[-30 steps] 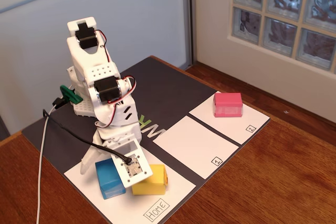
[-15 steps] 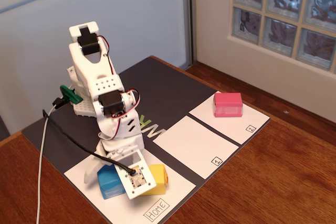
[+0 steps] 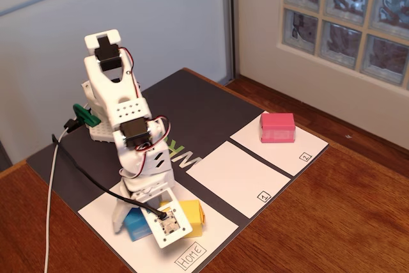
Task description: Move box blue to zone 1
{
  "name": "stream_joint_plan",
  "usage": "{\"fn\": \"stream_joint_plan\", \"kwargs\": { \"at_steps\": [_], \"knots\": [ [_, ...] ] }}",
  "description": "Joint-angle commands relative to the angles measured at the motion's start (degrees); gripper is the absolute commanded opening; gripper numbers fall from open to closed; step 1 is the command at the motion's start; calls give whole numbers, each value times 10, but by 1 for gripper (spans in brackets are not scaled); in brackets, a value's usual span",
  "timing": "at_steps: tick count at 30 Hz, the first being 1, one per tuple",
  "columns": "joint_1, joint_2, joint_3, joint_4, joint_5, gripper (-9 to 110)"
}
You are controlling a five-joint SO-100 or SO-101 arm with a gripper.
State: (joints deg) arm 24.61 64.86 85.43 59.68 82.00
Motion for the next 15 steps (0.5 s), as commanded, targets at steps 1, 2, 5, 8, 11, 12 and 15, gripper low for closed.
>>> {"fn": "stream_joint_plan", "kwargs": {
  "at_steps": [1,2,5,8,11,12,15],
  "knots": [
    [6,7,-17,11,-10,26],
    [8,10,-17,14,-12,23],
    [11,21,-17,25,-18,16],
    [15,35,-17,40,-19,9],
    [18,54,-17,54,-24,3],
    [19,62,-17,60,-25,1],
    [23,88,-21,81,-34,-1]
  ]
}}
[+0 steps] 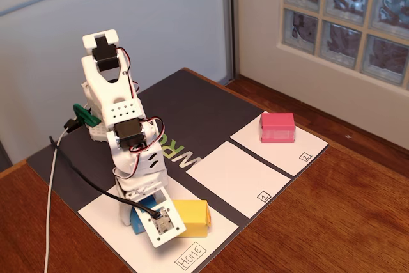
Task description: Move box blue to zone 1
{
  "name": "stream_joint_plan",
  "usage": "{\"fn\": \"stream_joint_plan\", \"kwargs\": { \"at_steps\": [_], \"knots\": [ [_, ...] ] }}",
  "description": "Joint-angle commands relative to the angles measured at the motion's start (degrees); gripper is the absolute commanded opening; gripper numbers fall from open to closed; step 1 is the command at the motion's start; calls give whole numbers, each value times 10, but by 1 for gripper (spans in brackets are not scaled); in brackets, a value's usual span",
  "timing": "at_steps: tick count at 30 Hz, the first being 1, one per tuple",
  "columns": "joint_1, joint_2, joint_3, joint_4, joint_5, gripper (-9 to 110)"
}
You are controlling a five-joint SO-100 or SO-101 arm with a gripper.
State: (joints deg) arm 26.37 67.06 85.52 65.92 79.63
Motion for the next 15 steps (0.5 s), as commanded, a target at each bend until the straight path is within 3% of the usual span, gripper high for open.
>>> {"fn": "stream_joint_plan", "kwargs": {
  "at_steps": [1,15],
  "knots": [
    [7,77,-22,25,-13,-1],
    [7,272,-69,163,-28,-1]
  ]
}}
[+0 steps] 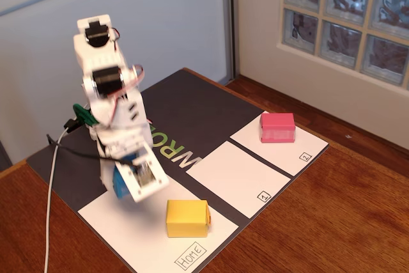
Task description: Move box blue to zone 1
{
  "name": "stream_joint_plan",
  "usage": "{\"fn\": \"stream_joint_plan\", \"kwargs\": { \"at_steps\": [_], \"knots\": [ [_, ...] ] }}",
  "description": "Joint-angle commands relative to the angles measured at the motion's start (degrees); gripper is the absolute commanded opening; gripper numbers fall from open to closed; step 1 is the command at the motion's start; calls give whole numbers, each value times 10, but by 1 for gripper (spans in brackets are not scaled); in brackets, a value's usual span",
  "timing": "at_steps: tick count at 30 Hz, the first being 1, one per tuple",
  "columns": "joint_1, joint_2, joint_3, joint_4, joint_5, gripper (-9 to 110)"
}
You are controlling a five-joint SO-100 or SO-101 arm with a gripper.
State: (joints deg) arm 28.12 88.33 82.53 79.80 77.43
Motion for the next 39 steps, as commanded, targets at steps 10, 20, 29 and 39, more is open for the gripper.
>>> {"fn": "stream_joint_plan", "kwargs": {
  "at_steps": [10,20,29,39],
  "knots": [
    [-157,137,-61,75,43,-1],
    [-311,120,-69,69,142,-1],
    [-345,26,-118,33,194,0],
    [-359,-179,-267,24,168,0]
  ]
}}
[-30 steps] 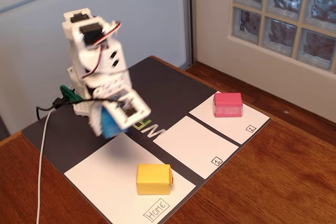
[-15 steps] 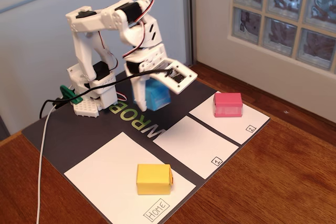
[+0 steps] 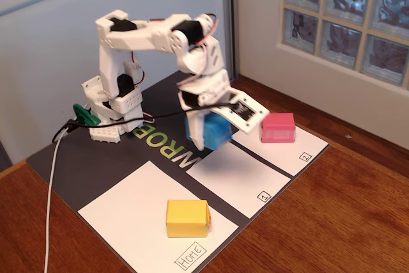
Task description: Move box blue to zone 1
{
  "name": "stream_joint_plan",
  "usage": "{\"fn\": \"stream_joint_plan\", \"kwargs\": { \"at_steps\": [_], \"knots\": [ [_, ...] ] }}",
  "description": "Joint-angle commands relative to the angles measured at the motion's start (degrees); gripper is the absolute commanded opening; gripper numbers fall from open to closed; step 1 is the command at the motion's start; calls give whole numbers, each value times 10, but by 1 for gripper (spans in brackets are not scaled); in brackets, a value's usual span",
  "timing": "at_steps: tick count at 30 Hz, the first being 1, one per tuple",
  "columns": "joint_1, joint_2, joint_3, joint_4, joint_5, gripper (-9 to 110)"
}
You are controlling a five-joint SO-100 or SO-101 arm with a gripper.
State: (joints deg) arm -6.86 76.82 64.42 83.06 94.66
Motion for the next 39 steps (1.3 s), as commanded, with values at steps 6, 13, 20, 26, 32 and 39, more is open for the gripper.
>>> {"fn": "stream_joint_plan", "kwargs": {
  "at_steps": [6,13,20,26,32,39],
  "knots": [
    [-22,-171,-176,-9,5,0],
    [-45,-252,-218,-10,28,0],
    [-77,-265,-208,-6,50,0],
    [-94,-271,-207,-18,67,0],
    [-94,-218,-89,-81,47,-1],
    [-83,-177,10,-135,38,-1]
  ]
}}
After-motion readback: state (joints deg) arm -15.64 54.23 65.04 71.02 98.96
